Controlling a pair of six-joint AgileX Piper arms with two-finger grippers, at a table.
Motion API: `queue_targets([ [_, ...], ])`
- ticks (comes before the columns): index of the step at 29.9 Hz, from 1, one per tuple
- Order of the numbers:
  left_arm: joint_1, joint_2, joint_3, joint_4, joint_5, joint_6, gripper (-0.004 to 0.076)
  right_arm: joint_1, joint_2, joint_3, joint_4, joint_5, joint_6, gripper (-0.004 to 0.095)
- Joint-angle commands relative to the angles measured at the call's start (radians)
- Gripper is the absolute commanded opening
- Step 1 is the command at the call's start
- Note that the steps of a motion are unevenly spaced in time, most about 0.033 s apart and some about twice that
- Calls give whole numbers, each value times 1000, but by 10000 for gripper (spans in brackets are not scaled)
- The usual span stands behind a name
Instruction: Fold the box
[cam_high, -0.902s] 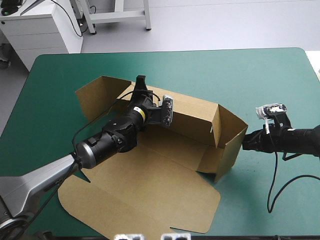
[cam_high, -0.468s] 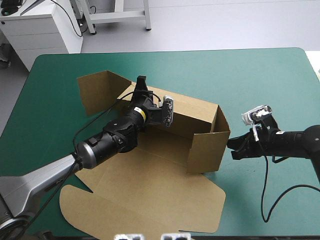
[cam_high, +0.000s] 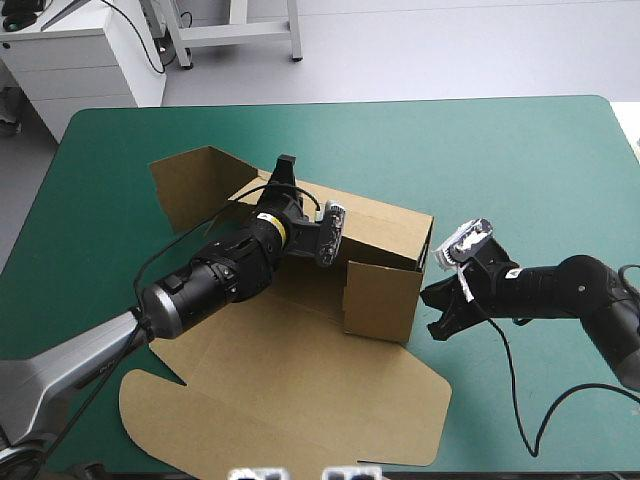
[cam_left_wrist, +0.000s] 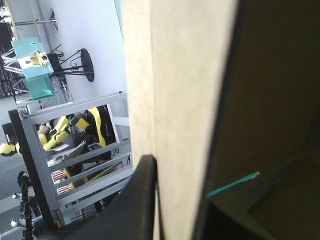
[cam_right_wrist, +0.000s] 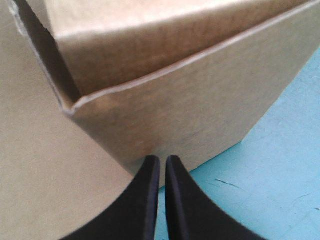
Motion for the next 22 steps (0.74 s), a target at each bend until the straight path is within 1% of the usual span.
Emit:
queue_targets([
  [1,-2,1,9,-142,98,56,-8,6,-20,-21,29,13,-5,213],
  [4,-2,-1,9,-151,102,114,-8,6,-20,-21,36,29,-7,417],
  [5,-2,-1,9,-151,100,136,-8,6,-20,-21,36,33,-7,460],
  [6,-2,-1,9,-151,98,150,-8,6,-20,-21,36,31,-7,474],
  [9,-2,-1,9,-151,81,177,-8,6,-20,-21,46,23,39,471],
  [12,11,-1,9,-163,27,179,-8,15,-20,-21,35,1,52,468],
  [16,46,-1,9,-206,-67,179,-8,40,-20,-21,26,-87,91,449],
  [20,48,-1,9,-216,-116,179,-8,101,-20,-21,1,-149,135,440],
  [22,48,-1,9,-281,-131,179,-8,140,-20,-21,-29,-195,161,430],
])
